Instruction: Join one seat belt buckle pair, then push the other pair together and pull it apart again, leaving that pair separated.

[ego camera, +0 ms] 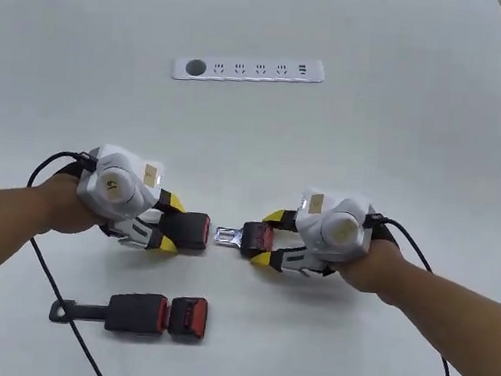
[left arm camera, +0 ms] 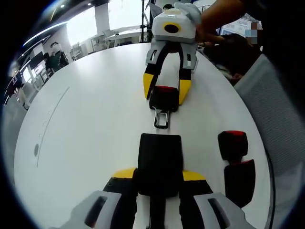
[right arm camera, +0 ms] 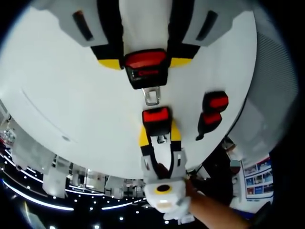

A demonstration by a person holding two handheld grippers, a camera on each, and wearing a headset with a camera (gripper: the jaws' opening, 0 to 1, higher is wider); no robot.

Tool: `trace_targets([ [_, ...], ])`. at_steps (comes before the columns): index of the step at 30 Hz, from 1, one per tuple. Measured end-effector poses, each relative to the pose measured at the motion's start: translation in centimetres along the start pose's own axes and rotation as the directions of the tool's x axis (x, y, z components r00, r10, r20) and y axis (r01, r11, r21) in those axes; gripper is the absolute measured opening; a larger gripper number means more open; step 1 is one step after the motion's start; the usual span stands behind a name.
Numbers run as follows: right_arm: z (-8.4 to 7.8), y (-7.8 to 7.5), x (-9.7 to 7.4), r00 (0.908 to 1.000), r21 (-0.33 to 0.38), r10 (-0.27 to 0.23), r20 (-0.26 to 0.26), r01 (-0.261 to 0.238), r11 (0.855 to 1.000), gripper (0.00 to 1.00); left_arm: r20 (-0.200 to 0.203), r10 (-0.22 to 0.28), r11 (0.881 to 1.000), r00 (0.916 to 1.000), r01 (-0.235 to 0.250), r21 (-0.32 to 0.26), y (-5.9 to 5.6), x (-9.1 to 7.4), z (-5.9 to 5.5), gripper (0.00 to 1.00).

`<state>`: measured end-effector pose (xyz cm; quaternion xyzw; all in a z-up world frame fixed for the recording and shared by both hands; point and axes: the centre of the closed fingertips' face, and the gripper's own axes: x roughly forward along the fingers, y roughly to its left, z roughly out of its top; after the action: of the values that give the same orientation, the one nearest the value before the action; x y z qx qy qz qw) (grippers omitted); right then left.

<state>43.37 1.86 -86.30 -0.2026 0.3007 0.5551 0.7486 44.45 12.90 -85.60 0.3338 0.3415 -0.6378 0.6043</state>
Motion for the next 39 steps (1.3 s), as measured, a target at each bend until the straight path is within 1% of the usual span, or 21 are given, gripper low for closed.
trace_targets([
  [1,-0.3,0.0,-0.2,1.0,0.005,-0.002,-0.007,0.002,1.0,0.36,-0.001,0.0,1.0,1.0,0.0,0.0,0.0,0.0,0.0,0.34],
  [3,-0.6,-0.3,-0.7,1.0,0.0,-0.005,0.0,0.005,1.0,0.36,-0.006,-0.001,1.0,1.0,0.001,0.001,-0.1,0.0,0.1,0.34],
  [5,-1.1,-0.3,-1.1,1.0,0.001,0.002,-0.005,-0.002,1.0,0.36,-0.011,-0.002,1.0,0.9999,0.002,0.001,-0.1,-0.1,0.1,0.34],
  [6,-1.2,-0.4,-1.4,1.0,-0.002,-0.004,-0.003,0.004,1.0,0.36,-0.014,-0.004,1.0,0.9999,0.004,0.002,-0.1,-0.1,0.1,0.34],
  [8,-1.5,-0.5,-1.6,1.0,-0.008,-0.002,-0.009,0.002,1.0,0.36,-0.015,-0.006,1.0,0.9999,0.006,0.004,-0.1,-0.1,0.1,0.34],
  [9,-1.9,-0.6,-1.8,0.9998,-0.002,0.0,-0.02,0.0,1.0,0.36,-0.016,-0.008,1.0,0.9998,0.008,0.004,-0.1,-0.1,0.1,0.34],
  [11,-2.1,-0.7,-2.3,0.9998,-0.004,-0.008,-0.016,0.008,1.0,0.36,-0.017,-0.009,1.0,0.9998,0.009,0.006,-0.1,-0.2,0.1,0.34],
  [15,-2.9,-0.8,-3.4,0.9995,0.011,-0.017,-0.027,0.017,1.0,0.36,-0.022,-0.01,1.0,0.9997,0.01,0.007,-0.2,-0.2,0.1,0.34],
  [17,-3.0,-0.8,-4.0,0.9994,0.004,-0.023,-0.024,0.024,1.0,0.36,-0.025,-0.011,1.0,0.9996,0.011,0.006,-0.2,-0.2,0.1,0.34],
  [23,-4.2,-0.6,-5.8,0.9989,0.009,-0.032,-0.034,0.033,0.999,0.36,-0.03,-0.012,1.0,0.9995,0.012,0.007,-0.2,-0.3,0.1,0.34],
  [25,-4.8,-0.7,-6.3,0.9983,0.027,-0.036,-0.046,0.037,0.999,0.36,-0.032,-0.013,1.0,0.9994,0.013,0.006,-0.2,-0.3,0.0,0.34],
  [26,-4.8,-0.8,-6.3,0.9984,0.02,-0.037,-0.042,0.038,0.999,0.36,-0.032,-0.013,1.0,0.9994,0.013,0.006,-0.3,-0.4,0.0,0.34],
  [34,-6.3,-1.1,-7.8,0.9959,0.033,-0.057,-0.071,0.059,0.998,0.37,-0.046,-0.015,1.0,0.9988,0.016,0.013,-0.3,-0.4,0.0,0.34],
  [35,-6.3,-1.2,-8.0,0.9961,0.032,-0.057,-0.067,0.06,0.998,0.37,-0.047,-0.015,1.0,0.9988,0.016,0.013,-0.3,-0.4,0.0,0.34],
  [36,-6.6,-1.2,-8.1,0.9956,0.038,-0.055,-0.076,0.058,0.998,0.37,-0.047,-0.014,1.0,0.9988,0.015,0.012,-0.3,-0.4,0.0,0.34],
  [38,-6.5,-1.3,-8.2,0.9958,0.033,-0.056,-0.072,0.058,0.998,0.37,-0.048,-0.014,1.0,0.9987,0.014,0.014,-0.3,-0.4,0.0,0.35],
  [39,-6.7,-1.3,-8.3,0.9954,0.04,-0.054,-0.079,0.057,0.998,0.37,-0.049,-0.013,1.0,0.9987,0.014,0.015,-0.3,-0.4,0.0,0.35],
])
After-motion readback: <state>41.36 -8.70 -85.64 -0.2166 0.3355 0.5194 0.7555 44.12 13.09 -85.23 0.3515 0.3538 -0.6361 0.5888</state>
